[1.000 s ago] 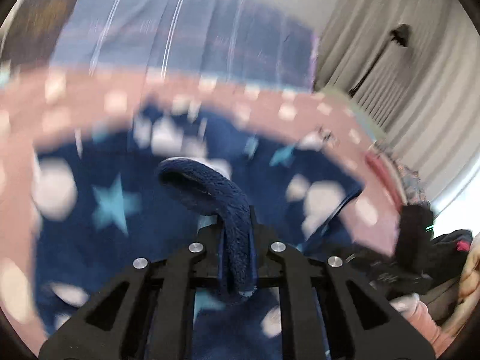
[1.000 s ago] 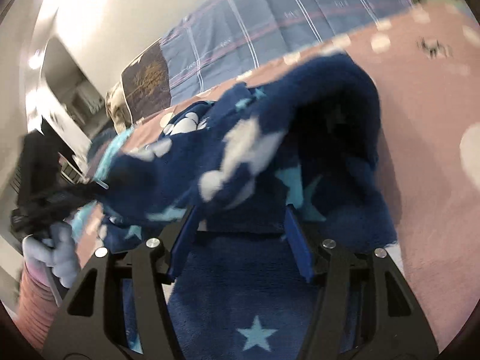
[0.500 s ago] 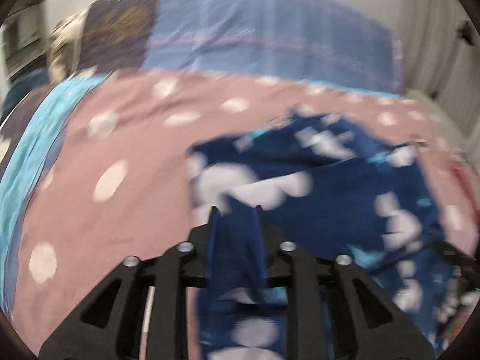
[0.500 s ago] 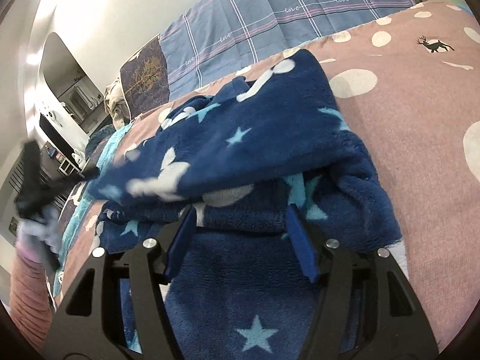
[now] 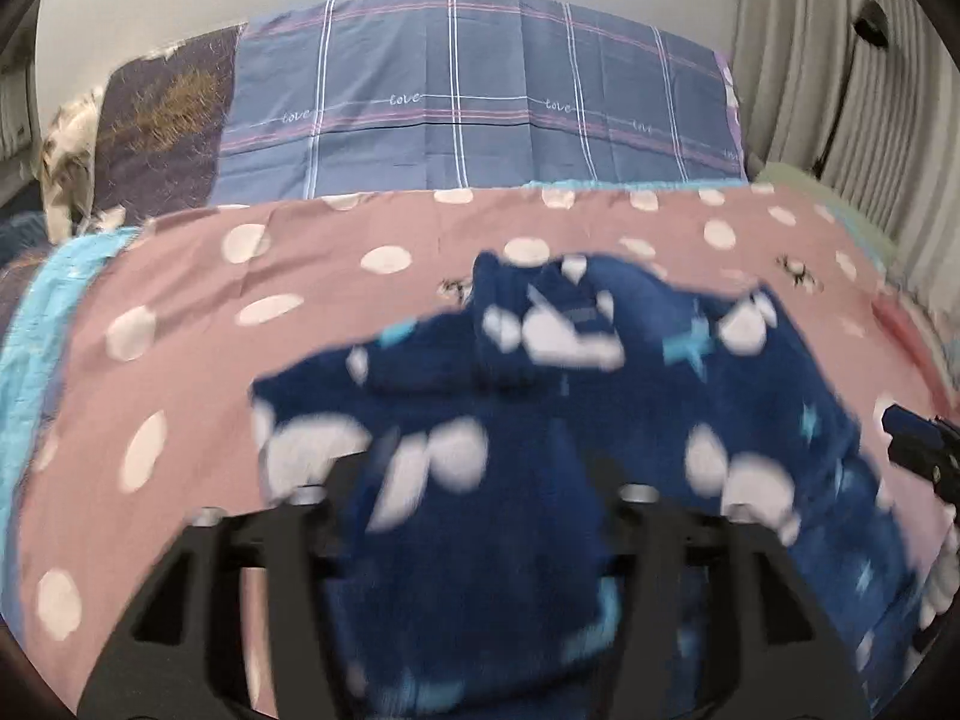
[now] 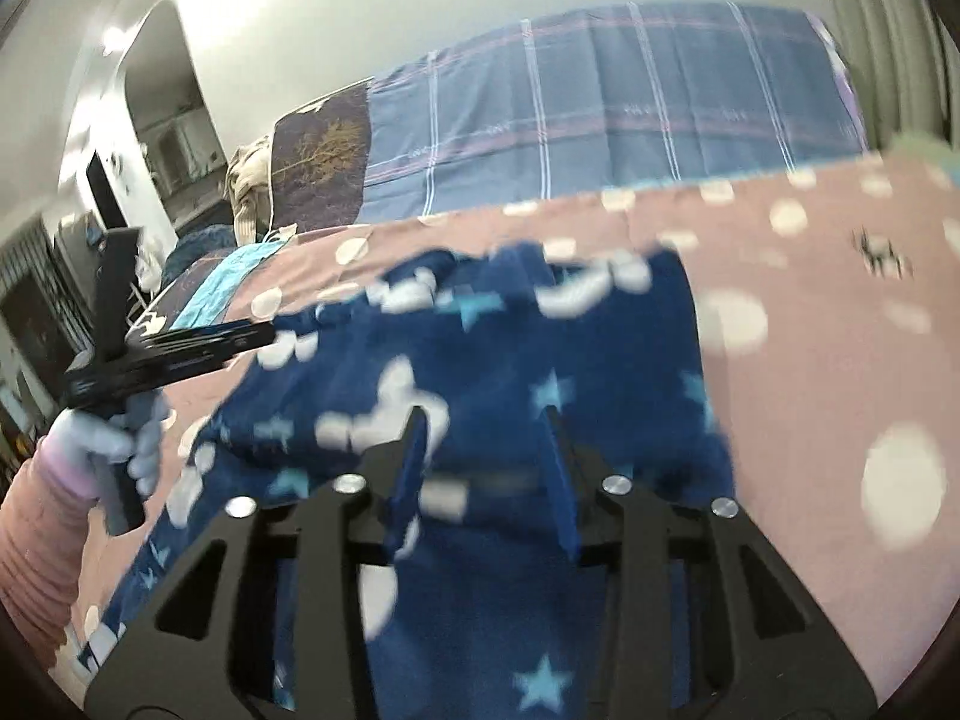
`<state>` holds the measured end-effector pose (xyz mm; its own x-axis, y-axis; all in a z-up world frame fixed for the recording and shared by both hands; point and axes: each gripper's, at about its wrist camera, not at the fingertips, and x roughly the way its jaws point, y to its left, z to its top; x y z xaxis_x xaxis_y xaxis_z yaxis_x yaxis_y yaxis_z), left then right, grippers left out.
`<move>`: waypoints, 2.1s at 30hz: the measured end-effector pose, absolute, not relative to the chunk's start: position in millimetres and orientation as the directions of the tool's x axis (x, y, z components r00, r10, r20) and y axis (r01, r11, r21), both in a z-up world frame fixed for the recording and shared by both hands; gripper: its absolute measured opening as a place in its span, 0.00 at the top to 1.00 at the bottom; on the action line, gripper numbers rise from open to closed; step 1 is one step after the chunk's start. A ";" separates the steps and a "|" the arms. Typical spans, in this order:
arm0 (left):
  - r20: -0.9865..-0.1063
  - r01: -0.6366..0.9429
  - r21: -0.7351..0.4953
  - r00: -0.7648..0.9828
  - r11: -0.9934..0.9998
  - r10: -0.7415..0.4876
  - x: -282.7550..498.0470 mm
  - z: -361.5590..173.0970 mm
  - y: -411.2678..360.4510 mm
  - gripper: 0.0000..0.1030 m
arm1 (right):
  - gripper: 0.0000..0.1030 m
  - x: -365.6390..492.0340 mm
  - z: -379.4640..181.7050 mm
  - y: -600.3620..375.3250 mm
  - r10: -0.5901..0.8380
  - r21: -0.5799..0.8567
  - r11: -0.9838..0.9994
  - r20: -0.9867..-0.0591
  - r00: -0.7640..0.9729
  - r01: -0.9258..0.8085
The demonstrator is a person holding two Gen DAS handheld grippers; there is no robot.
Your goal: Fold small clothes
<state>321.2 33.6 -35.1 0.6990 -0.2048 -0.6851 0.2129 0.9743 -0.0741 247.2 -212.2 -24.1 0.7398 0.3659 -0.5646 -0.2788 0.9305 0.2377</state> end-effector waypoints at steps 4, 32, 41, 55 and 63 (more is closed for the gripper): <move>-0.731 0.174 -0.185 0.634 0.967 -0.254 384.3 -48.6 32.8 0.35 | 0.45 325.0 -15.5 -208.9 0.350 0.239 0.937 -0.629 0.694 -0.256; -0.787 0.244 -0.014 0.595 0.970 -0.161 405.0 -85.9 -4.9 0.75 | 0.79 411.7 -91.7 -164.5 0.259 0.179 0.966 -0.723 0.641 -0.188; -0.741 0.226 0.147 0.670 0.963 -0.045 397.0 -114.9 -21.7 0.72 | 0.79 409.6 -101.0 -160.5 0.221 0.130 0.974 -0.716 0.662 -0.185; -0.712 0.273 0.107 0.693 0.956 -0.118 120.5 -79.8 91.8 0.28 | 0.49 136.5 -95.9 -253.3 0.193 0.105 0.979 -0.741 0.643 -0.174; -0.721 0.227 -0.023 0.671 0.974 -0.173 21.0 -99.8 113.7 0.28 | 0.58 26.4 -73.2 -237.8 0.518 0.445 0.851 -0.623 0.585 -0.279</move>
